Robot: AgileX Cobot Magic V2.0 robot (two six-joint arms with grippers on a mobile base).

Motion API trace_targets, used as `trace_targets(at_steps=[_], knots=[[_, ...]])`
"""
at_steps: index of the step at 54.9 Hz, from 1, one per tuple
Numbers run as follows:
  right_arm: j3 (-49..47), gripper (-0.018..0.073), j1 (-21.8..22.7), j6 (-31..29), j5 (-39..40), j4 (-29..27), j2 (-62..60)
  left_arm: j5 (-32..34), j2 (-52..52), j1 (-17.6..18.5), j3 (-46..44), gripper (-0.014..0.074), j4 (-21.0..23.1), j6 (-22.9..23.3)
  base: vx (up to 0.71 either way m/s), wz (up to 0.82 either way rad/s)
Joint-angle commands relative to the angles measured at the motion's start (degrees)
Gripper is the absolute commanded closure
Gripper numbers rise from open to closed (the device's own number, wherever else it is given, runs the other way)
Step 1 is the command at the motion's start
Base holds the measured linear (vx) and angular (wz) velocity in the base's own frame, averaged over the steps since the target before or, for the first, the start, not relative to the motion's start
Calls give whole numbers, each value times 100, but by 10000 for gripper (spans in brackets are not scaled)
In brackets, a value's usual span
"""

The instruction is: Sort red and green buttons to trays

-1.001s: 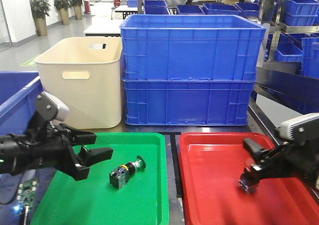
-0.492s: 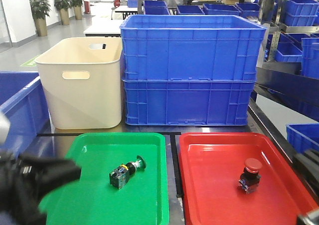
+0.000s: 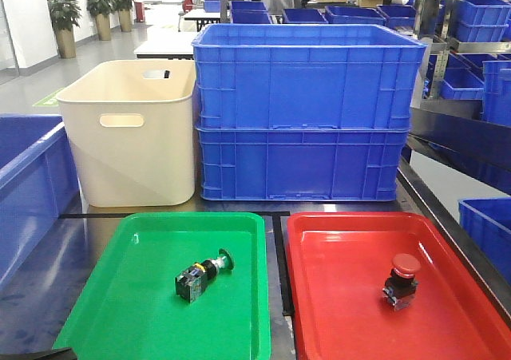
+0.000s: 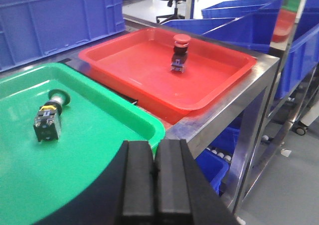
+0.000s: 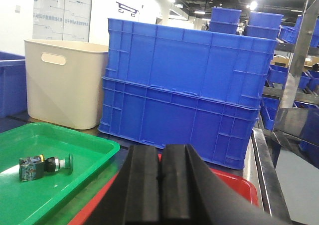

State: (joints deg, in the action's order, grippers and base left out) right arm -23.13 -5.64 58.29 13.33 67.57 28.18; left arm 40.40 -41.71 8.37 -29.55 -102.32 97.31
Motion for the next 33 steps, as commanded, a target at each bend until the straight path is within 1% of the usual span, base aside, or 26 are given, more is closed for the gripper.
trace_targets(at_steps=[1,15,17,20,23,25,27,29,30,31,32,33], knots=[[-170,568,-9,-1,187,-40,14,-54,45,4,-135,595,4,65,0,0],[-170,568,-9,-1,192,-40,14,-105,45,4,-146,595,47,76,0,0],[-170,568,-9,-1,192,-40,14,-59,45,4,-158,595,197,76,0,0],[-170,568,-9,-1,192,-40,14,10,45,4,-158,595,578,66,0,0],[-170,568,-9,-1,192,-40,14,-9,45,4,-158,595,879,-114,0,0],[-170,568,-9,-1,192,-40,14,-46,45,4,-158,595,1197,-462,0,0],[-170,568,-9,-1,192,-40,14,-85,45,4,-158,595,1578,-936,0,0],[-170,568,-9,-1,192,-40,14,-138,34,4,-158,595,2184,-1736,0,0],[-170,568,-9,-1,192,-40,14,-161,34,4,-158,595,2545,-2048,0,0],[-170,568,-9,-1,192,-40,14,-195,34,4,-158,595,2926,-2705,0,0],[-170,568,-9,-1,192,-40,14,-227,34,4,-158,595,3190,-3042,0,0],[-170,568,-9,-1,192,-40,14,-298,34,4,-158,595,3609,-3544,0,0]])
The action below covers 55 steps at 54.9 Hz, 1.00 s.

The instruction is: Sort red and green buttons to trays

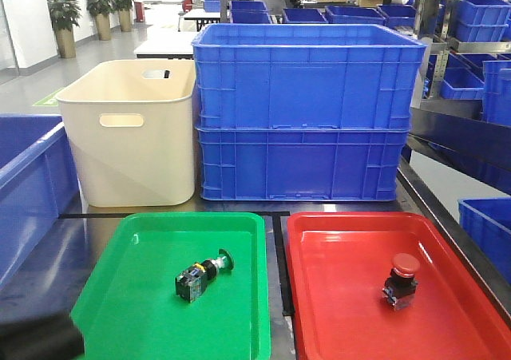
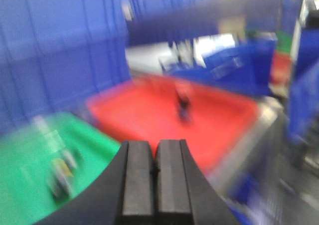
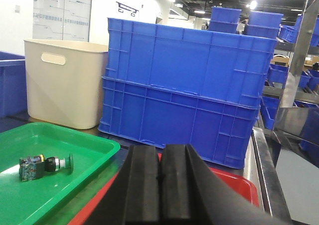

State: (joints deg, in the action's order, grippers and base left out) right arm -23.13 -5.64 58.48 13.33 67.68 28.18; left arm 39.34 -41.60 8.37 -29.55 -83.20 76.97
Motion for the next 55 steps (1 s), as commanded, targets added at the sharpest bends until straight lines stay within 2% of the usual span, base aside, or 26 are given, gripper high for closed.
trace_targets(at_steps=[1,3,4,8,12,16,18,21,24,35,43,47,55], knots=[[-170,568,-9,-20,192,-50,14,-284,22,4,-153,595,2149,-1999,0,0],[-170,568,-9,-20,192,-50,14,-498,22,4,-152,595,3096,-2869,0,0],[-170,568,-9,-20,192,-50,14,-635,22,4,-145,595,3587,-3137,0,0],[-170,568,-9,-20,192,-50,14,-1252,42,4,-145,595,5127,-4446,0,0],[-170,568,-9,-20,192,-50,14,-2233,111,4,-145,595,6754,-5850,0,0],[-170,568,-9,-20,192,-50,14,-3222,265,4,-141,595,7763,-7125,0,0],[-170,568,-9,-20,192,-44,14,-3576,408,4,-107,595,8019,-7612,0,0],[-170,568,-9,-20,192,-44,14,-3934,819,4,43,595,8236,-8173,0,0],[-170,568,-9,-20,192,-44,14,-3934,1365,4,416,595,8228,-8360,0,0],[-170,568,-9,-20,192,-44,14,-3824,3144,4,2053,595,8183,-8351,0,0],[-170,568,-9,-20,192,-44,14,-3383,4026,4,2996,595,8189,-8347,0,0],[-170,568,-9,-20,192,-44,14,-3934,4321,4,2953,595,8189,-8347,0,0],[-170,568,-9,-20,192,-44,30,-4100,4288,4,2962,595,8189,-8347,0,0]])
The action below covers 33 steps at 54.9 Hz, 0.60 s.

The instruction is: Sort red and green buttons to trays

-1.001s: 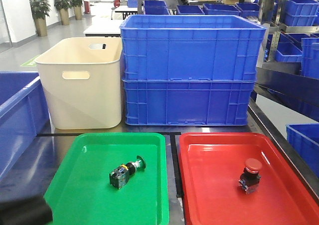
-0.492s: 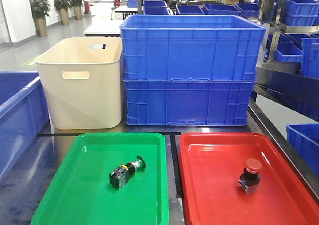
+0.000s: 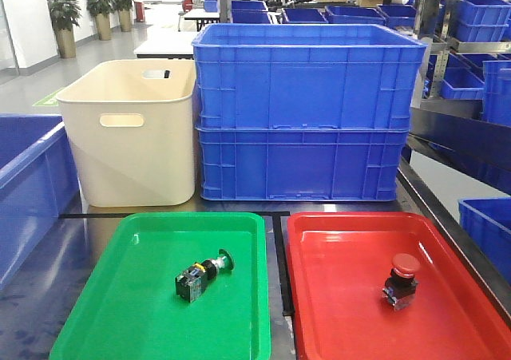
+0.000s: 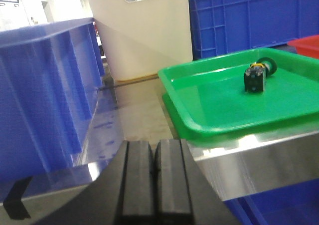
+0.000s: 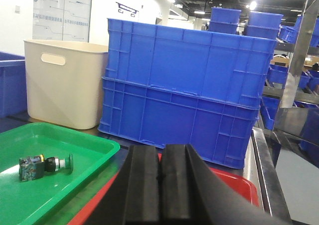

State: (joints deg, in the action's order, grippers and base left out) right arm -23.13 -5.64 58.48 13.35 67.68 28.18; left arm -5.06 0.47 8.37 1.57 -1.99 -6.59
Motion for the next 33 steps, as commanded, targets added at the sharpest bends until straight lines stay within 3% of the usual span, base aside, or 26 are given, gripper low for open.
trace_targets(at_steps=[1,33], knots=[[-170,568,-9,-20,190,-44,30,341,80,4,-150,595,69,8,0,0],[-170,568,-9,-20,189,-50,28,341,80,4,-150,595,69,8,0,0]])
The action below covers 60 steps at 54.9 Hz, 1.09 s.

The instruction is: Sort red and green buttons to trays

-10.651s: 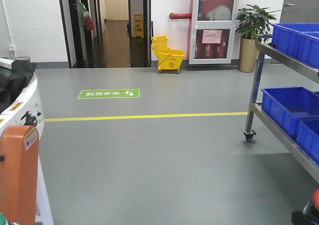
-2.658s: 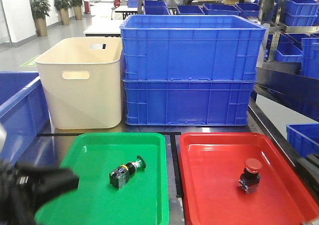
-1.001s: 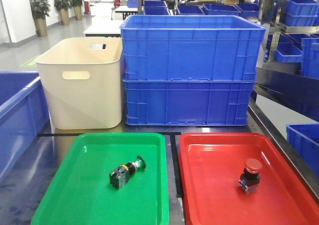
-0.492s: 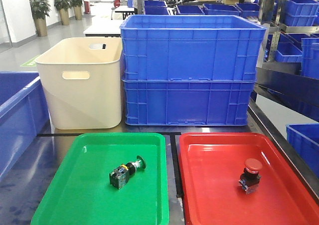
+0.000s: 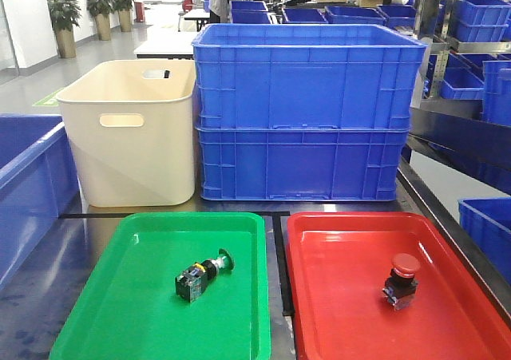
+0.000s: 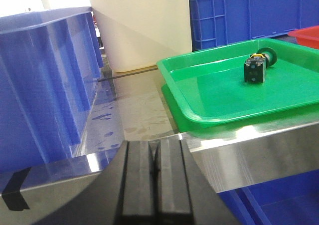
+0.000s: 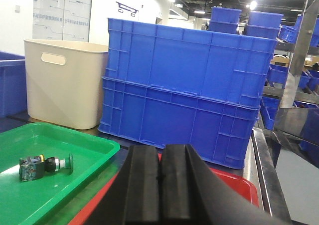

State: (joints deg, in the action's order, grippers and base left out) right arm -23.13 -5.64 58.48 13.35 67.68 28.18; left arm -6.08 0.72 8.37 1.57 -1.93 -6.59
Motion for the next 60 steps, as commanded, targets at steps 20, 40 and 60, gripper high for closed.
trace_targets(at_steps=[20,40,60], knots=[[233,568,-9,-3833,-764,-4299,-4,441,61,4,-150,595,62,8,0,0],[1882,568,188,-7394,-986,-7637,-1863,441,61,4,-150,595,62,8,0,0],[2564,568,429,-6210,-1335,-6768,-2903,441,67,4,-150,595,62,8,0,0]])
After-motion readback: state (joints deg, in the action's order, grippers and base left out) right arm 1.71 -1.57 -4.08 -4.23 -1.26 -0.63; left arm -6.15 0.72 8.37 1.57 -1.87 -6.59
